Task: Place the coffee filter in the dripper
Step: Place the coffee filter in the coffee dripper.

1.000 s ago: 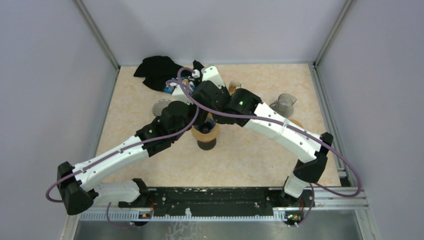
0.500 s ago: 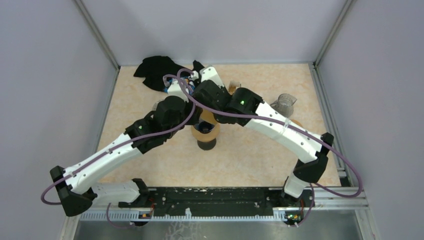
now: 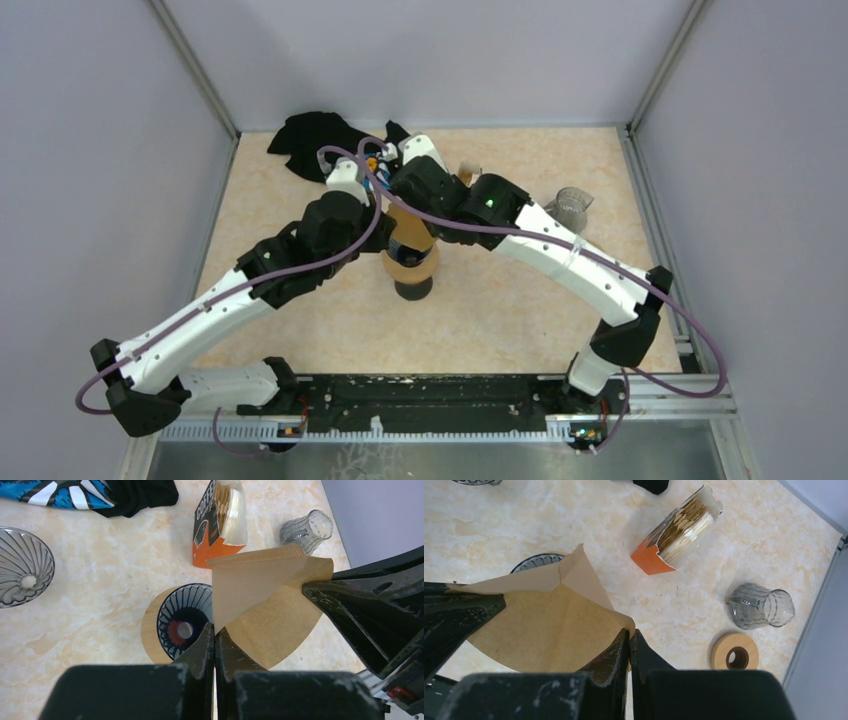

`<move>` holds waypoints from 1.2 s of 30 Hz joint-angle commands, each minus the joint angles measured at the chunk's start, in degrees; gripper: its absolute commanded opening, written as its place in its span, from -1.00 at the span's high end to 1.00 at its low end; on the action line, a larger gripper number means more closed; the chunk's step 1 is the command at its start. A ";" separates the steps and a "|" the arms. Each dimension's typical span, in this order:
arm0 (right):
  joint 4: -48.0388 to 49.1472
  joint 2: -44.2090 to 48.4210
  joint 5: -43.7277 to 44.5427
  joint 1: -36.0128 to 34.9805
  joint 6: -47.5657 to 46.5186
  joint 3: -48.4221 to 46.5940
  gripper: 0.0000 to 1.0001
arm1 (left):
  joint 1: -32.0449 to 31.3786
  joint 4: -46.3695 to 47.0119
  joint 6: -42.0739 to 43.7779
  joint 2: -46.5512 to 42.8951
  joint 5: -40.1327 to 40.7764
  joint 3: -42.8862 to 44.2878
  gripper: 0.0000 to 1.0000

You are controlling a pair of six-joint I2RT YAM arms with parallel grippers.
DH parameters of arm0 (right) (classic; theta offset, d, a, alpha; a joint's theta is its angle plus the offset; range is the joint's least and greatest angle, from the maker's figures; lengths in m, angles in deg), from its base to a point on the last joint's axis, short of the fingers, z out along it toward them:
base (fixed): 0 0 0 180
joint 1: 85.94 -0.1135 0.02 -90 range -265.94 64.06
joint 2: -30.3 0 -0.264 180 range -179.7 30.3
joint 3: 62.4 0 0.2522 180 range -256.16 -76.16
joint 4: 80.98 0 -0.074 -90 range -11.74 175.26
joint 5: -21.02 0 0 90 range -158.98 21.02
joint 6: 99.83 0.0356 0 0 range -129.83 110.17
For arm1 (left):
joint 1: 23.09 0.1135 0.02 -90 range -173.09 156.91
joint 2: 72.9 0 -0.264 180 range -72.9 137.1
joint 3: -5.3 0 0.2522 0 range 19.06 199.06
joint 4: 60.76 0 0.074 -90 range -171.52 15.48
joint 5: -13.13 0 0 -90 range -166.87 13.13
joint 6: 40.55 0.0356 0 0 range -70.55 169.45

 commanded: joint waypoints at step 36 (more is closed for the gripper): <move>46.21 26.91 -10.37 1.66 8.43 39.28 0.27 | -0.28 12.09 -16.57 -1.85 1.76 -4.60 1.00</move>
